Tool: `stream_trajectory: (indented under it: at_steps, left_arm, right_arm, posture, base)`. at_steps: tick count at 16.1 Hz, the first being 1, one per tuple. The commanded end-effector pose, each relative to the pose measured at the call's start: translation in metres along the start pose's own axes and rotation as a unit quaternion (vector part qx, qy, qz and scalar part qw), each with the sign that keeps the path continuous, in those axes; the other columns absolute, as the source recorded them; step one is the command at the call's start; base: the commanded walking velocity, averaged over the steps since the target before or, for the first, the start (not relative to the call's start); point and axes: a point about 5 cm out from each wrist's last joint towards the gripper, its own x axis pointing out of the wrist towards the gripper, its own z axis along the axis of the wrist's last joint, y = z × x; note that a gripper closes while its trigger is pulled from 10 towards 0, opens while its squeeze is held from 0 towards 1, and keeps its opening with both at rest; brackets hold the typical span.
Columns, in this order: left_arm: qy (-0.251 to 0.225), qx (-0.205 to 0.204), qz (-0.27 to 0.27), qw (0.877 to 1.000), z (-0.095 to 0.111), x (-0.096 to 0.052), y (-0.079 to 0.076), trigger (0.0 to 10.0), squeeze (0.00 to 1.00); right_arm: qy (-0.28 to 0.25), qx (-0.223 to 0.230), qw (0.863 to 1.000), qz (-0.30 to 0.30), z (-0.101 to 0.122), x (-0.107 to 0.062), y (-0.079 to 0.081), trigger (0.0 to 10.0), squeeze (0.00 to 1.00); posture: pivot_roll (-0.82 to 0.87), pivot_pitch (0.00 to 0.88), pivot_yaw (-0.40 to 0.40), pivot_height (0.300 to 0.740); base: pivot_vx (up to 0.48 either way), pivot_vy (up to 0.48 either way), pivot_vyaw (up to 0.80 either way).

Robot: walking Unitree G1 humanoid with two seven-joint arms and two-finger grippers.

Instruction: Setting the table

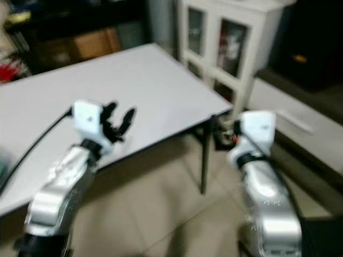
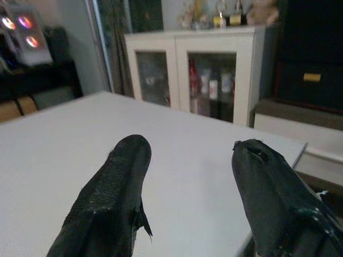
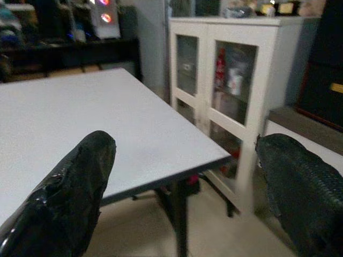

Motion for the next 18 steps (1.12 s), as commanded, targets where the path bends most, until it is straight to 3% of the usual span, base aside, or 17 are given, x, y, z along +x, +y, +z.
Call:
stream_trajectory:
  at_steps: [1, 13, 15, 18]
  left_arm:
    - [-0.003, 0.0, -0.009, 1.0, 0.001, 0.003, -0.004, 10.0, 0.0]
    - [-0.017, 0.004, 0.008, 1.0, 0.001, 0.01, 0.0, 10.0, 0.0]
    - [-0.019, 0.008, 0.01, 1.0, 0.0, 0.009, 0.001, 10.0, 0.0]
    - [-0.018, 0.013, 0.015, 1.0, 0.0, 0.01, 0.003, 10.0, 0.0]
  right_arm:
    - [-0.002, -0.004, 1.0, -0.008, 0.002, 0.0, -0.004, 10.0, 0.0]
    - [0.007, -0.004, 1.0, 0.0, -0.003, 0.004, -0.003, 10.0, 0.0]
    - [0.055, -0.005, 0.998, -0.022, -0.018, 0.001, -0.005, 10.0, 0.0]
    - [0.057, 0.011, 0.998, -0.032, -0.021, -0.001, -0.006, 10.0, 0.0]
  posture:
    - [-0.04, 0.0, 0.1, 0.74]
    - [-0.05, 0.0, 0.089, 0.74]
    - [-0.06, 0.0, 0.096, 0.74]
    - [-0.06, 0.0, 0.1, 0.74]
  base:
    - [0.48, 0.0, 0.0]
    - [0.469, 0.0, 0.0]
    - [0.0, 0.0, 0.0]
    - [0.0, 0.0, 0.0]
